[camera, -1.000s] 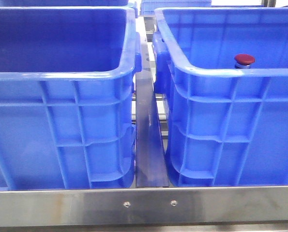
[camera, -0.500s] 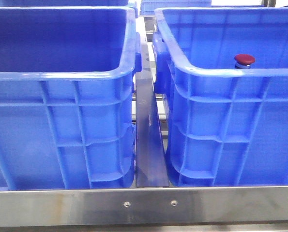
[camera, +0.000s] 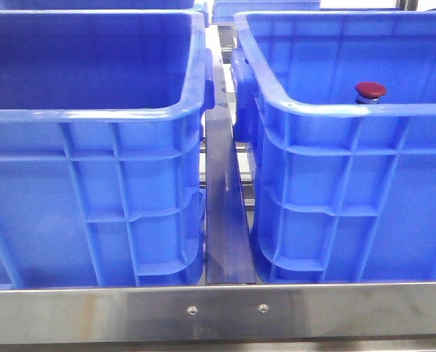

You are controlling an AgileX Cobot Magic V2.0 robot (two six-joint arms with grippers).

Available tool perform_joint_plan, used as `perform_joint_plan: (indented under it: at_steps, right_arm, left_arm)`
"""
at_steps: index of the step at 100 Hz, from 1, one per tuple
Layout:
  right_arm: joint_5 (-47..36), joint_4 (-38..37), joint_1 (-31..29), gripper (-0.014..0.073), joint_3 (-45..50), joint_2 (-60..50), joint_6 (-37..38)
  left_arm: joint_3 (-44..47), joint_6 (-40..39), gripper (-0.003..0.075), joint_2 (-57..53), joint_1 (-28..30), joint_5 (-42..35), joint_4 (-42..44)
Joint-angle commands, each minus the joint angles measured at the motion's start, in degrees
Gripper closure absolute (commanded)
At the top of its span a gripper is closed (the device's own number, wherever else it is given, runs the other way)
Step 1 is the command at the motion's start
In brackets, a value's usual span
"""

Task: Pick red and yellow buttons and place in box
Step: 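Lift the yellow button and bring it toward the right gripper, then close the right gripper on the yellow button and open the left gripper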

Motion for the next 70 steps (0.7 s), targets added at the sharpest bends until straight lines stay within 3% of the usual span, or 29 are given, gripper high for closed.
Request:
perform_joint_plan:
  at_steps: [1, 24, 53, 62, 70]
  right_arm:
    - [0.7, 8.6, 1.7, -0.0009, -2.8, 0.6, 0.0]
    - [0.5, 8.5, 4.2, 0.0022, -5.1, 4.0, 0.0]
    - [1.8, 8.6, 4.3, 0.036, -5.3, 4.2, 0.0]
    - [1.8, 8.5, 4.3, 0.0384, -5.3, 4.2, 0.0]
    - [1.8, 8.5, 4.3, 0.0384, -5.3, 4.2, 0.0]
  left_arm:
    - [-1.6, -0.6, 0.0715, -0.8, -0.4, -5.0, 0.0]
    - [-1.6, -0.6, 0.0715, -0.8, -0.4, -5.0, 0.0]
    - [-1.6, -0.6, 0.0712, -0.8, -0.4, -5.0, 0.0]
    - [-1.6, -0.6, 0.0676, -0.8, -0.4, -5.0, 0.0]
    - [-1.6, -0.6, 0.0582, -0.8, -0.4, -5.0, 0.0]
